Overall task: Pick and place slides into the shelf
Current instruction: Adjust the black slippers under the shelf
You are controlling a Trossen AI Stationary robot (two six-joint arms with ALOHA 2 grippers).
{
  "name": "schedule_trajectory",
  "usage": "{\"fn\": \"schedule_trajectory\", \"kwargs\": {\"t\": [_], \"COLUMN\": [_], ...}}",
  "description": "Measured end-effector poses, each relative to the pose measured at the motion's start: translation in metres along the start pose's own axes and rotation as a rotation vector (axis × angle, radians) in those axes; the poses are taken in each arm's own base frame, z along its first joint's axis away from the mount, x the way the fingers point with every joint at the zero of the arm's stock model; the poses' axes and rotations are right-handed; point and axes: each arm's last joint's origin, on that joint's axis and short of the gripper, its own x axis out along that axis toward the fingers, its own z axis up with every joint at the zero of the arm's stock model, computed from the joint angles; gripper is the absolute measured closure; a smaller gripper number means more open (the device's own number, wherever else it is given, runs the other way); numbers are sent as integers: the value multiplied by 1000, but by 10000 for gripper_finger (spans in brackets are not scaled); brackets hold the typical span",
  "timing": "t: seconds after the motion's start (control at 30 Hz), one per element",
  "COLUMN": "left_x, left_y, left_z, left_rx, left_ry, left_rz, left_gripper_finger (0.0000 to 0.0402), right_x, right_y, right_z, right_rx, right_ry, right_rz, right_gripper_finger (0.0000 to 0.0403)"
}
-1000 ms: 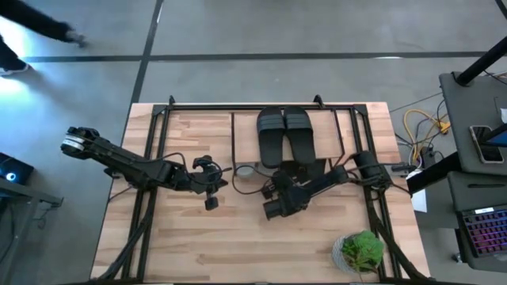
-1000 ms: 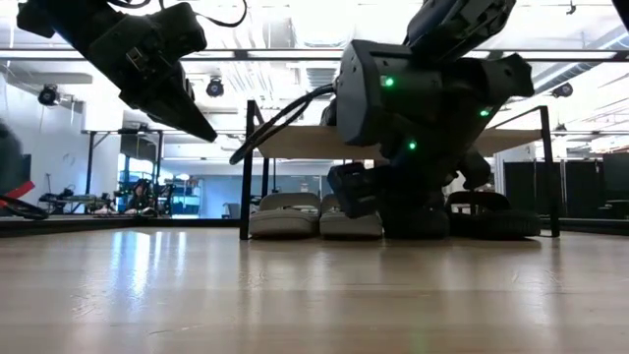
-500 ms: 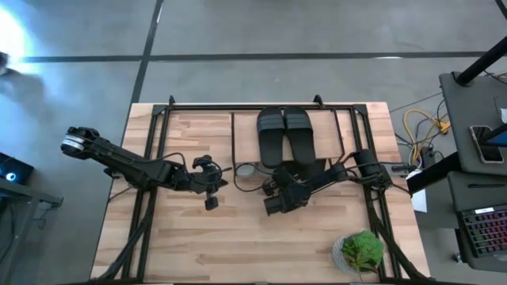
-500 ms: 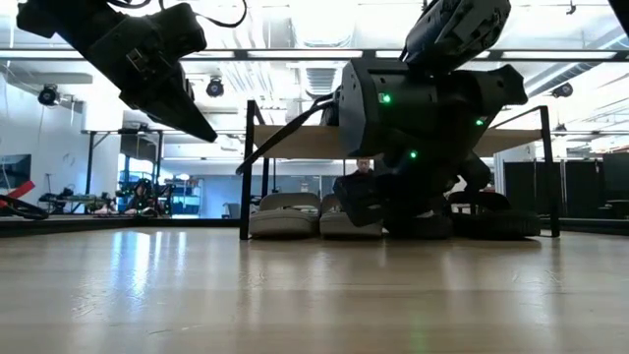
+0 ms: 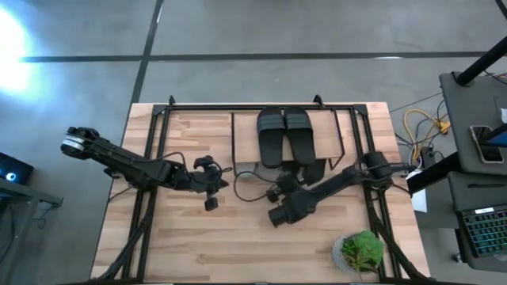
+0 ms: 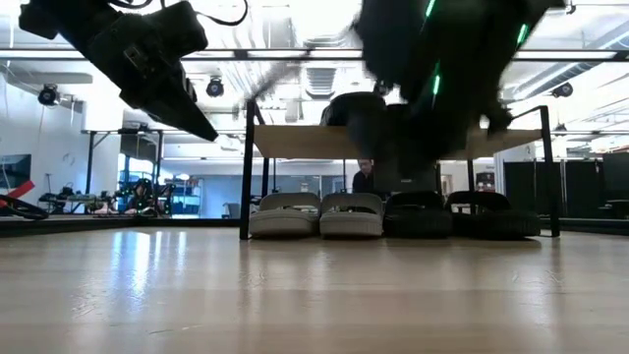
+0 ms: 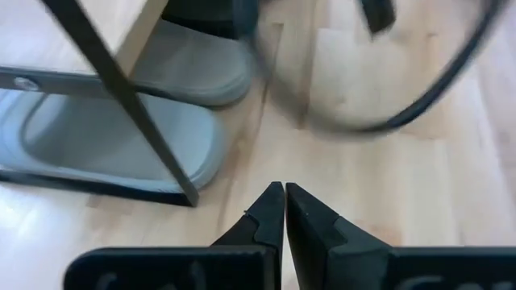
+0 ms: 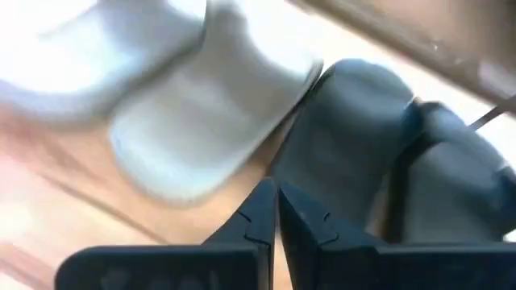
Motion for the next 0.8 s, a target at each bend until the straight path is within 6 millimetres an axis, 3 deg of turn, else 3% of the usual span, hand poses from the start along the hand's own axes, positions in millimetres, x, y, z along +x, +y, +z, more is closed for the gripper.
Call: {"fn": "schedule_trajectory", "kwargs": {"t": [0.17,0.3,0.43,0.57,0.67,0.8], "left_x": [2,3,3,3,2,1], "left_y": [1,4,5,5,2,-3], "left_z": [10,15,15,17,20,21], "left_rx": [-53,-154,-268,-387,-450,-463], "left_ry": [-66,-97,-91,-99,-102,-99], "left_rz": [-85,-101,-102,-126,-193,-265], "left_gripper_finger": [402,402,402,402,402,402], "right_x": [-38,-62,-76,-88,-83,-51], "right_y": [-38,-90,-147,-196,-232,-278], "right_z": [44,89,132,167,196,227], "right_rx": [116,236,406,497,522,594], "right_ry": [-68,-106,-65,-140,-221,-180], "right_rz": [33,93,180,283,249,131], "right_gripper_finger": [394,394,394,394,394,394]}}
